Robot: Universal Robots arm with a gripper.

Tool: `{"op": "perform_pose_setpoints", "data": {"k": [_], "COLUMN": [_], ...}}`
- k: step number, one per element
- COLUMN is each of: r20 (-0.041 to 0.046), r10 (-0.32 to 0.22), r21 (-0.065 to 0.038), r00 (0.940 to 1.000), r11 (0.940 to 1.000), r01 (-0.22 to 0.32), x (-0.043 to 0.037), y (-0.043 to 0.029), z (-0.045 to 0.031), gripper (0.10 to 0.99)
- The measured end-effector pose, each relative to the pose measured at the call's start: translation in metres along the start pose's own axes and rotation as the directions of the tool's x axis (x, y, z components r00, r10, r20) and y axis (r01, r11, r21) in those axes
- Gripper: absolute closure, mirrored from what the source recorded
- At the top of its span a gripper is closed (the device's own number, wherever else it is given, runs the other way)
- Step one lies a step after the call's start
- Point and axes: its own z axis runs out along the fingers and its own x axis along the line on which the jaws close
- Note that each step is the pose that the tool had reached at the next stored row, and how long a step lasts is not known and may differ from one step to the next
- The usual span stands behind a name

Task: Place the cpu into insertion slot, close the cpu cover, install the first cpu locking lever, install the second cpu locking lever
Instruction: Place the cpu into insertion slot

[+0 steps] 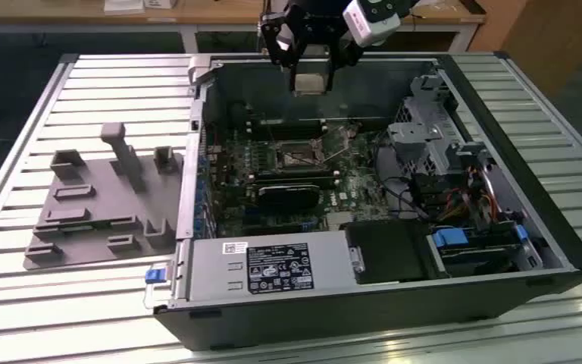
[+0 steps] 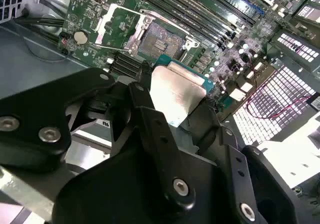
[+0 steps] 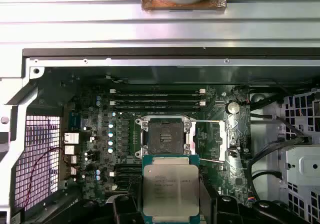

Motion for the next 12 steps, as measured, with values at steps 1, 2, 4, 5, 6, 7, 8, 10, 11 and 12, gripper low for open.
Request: {"op": "perform_pose_setpoints", "data": {"k": [1,2,4,5,6,7,8,10,11,12], "r20": [0.0,0.0001,0.0,0.0,0.0,0.0,0.0,0.0002,0.0007,0.0015], "r10": [0.0,0.0,0.0,0.0,0.0,0.0,0.0,0.0,0.0,0.0], "r21": [0.0,0.0,0.0,0.0,0.0,0.0,0.0,0.0,0.001,0.001], "r00": [1.0,1.0,1.0,1.0,1.0,1.0,1.0,1.0,1.0,1.0], "r11": [1.0,1.0,1.0,1.0,1.0,1.0,1.0,1.0,1.0,1.0], "r01": [0.0,0.0,0.0,0.0,0.0,0.0,0.0,0.0,0.0,0.0], "x": [0.0,0.0,0.0,0.0,0.0,0.0,0.0,0.0,-0.0001,-0.0001], "y": [0.0,0.0,0.0,0.0,0.0,0.0,0.0,0.0,0.0,-0.0001], "z": [0.0,0.0,0.0,0.0,0.0,0.0,0.0,0.0002,0.0006,0.001], "gripper": [0.549,0.549,0.549,0.549,0.549,0.549,0.549,0.549,0.549,0.549]}}
